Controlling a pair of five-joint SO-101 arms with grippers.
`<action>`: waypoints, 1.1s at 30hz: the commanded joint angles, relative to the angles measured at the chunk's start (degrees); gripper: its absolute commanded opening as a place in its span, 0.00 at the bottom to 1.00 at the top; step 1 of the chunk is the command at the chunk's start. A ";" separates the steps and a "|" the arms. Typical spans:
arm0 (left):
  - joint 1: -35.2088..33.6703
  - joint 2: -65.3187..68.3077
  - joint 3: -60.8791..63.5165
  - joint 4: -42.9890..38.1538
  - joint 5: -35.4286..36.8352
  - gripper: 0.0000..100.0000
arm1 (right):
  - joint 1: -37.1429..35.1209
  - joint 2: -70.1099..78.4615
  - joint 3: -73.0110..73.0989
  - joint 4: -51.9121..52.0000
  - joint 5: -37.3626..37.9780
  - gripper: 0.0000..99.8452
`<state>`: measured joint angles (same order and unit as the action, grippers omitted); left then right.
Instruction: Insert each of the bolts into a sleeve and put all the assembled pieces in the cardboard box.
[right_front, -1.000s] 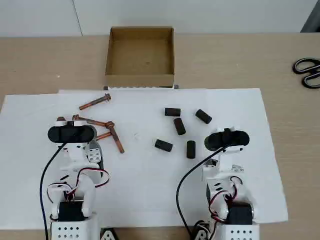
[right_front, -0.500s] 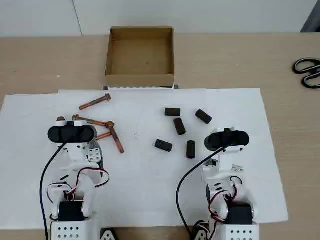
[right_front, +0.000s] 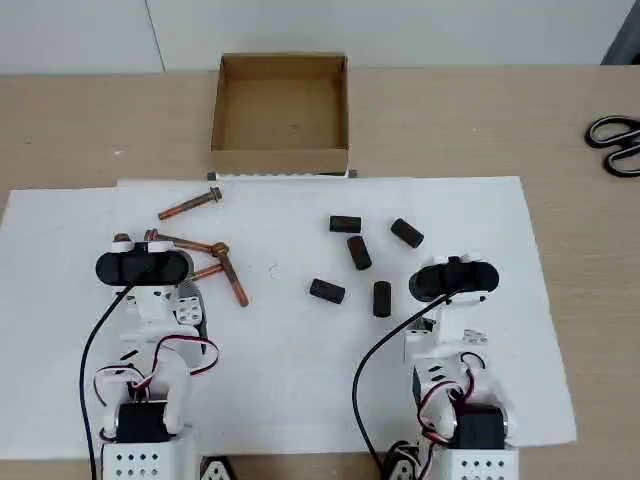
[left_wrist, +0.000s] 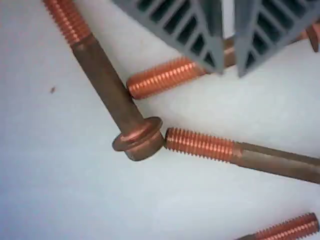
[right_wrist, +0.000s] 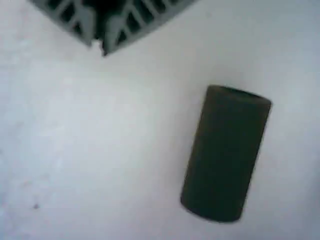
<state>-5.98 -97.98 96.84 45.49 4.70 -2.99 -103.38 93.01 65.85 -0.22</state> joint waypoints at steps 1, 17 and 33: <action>0.18 -0.62 -0.31 -1.41 -0.09 0.01 | 0.31 -0.57 -0.18 -1.45 0.53 0.00; -1.14 -0.09 -18.42 11.78 -0.35 0.01 | 0.66 0.92 -19.69 -3.12 0.62 0.00; -1.49 31.74 -59.03 32.18 -0.35 0.01 | 0.22 57.89 -78.95 23.87 -7.21 0.00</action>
<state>-7.21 -73.27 45.93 75.03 4.44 -2.90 -54.15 24.88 84.31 -6.90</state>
